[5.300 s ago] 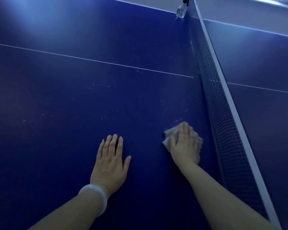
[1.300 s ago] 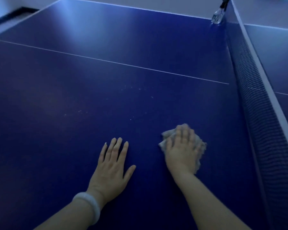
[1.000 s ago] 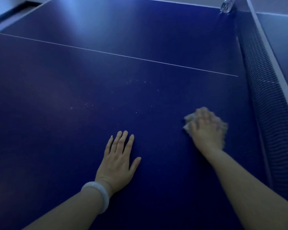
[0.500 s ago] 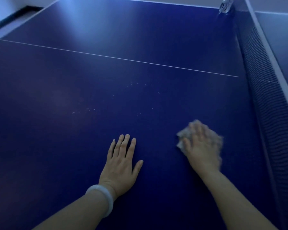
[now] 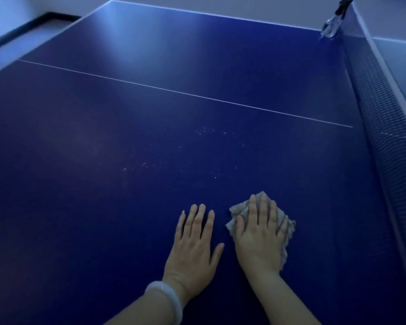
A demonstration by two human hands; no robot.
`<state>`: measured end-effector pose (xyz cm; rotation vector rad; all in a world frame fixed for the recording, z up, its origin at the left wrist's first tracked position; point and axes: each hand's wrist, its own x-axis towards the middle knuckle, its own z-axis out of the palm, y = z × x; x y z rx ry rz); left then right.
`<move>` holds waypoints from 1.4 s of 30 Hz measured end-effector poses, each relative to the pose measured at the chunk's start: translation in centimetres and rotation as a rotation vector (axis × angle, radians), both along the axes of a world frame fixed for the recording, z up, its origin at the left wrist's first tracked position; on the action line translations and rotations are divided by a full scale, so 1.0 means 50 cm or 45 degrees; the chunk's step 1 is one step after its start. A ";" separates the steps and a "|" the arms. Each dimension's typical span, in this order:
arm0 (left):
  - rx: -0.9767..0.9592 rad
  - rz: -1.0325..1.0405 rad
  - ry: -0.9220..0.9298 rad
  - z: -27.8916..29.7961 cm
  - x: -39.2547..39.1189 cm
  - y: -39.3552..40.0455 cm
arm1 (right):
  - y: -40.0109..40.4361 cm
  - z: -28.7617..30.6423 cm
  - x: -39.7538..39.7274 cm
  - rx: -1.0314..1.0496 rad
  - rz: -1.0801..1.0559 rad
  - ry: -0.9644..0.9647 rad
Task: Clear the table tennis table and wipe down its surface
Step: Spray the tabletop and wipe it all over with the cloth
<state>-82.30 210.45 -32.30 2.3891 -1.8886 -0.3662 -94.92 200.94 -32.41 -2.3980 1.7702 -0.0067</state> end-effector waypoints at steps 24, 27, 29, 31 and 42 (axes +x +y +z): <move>-0.042 -0.089 -0.082 0.014 0.306 -0.041 | -0.104 -0.007 0.243 -0.001 -0.316 -0.039; -0.047 -0.085 -0.081 0.014 0.308 -0.042 | -0.134 -0.018 0.268 -0.033 0.140 0.016; -0.060 -0.083 -0.075 0.011 0.308 -0.042 | -0.185 -0.018 0.229 -0.028 0.152 0.027; -0.071 -0.081 -0.075 0.008 0.307 -0.043 | -0.251 -0.009 0.181 0.007 -0.129 -0.004; -0.049 -0.071 -0.139 0.017 0.307 -0.049 | -0.321 -0.015 0.317 0.047 0.412 -0.015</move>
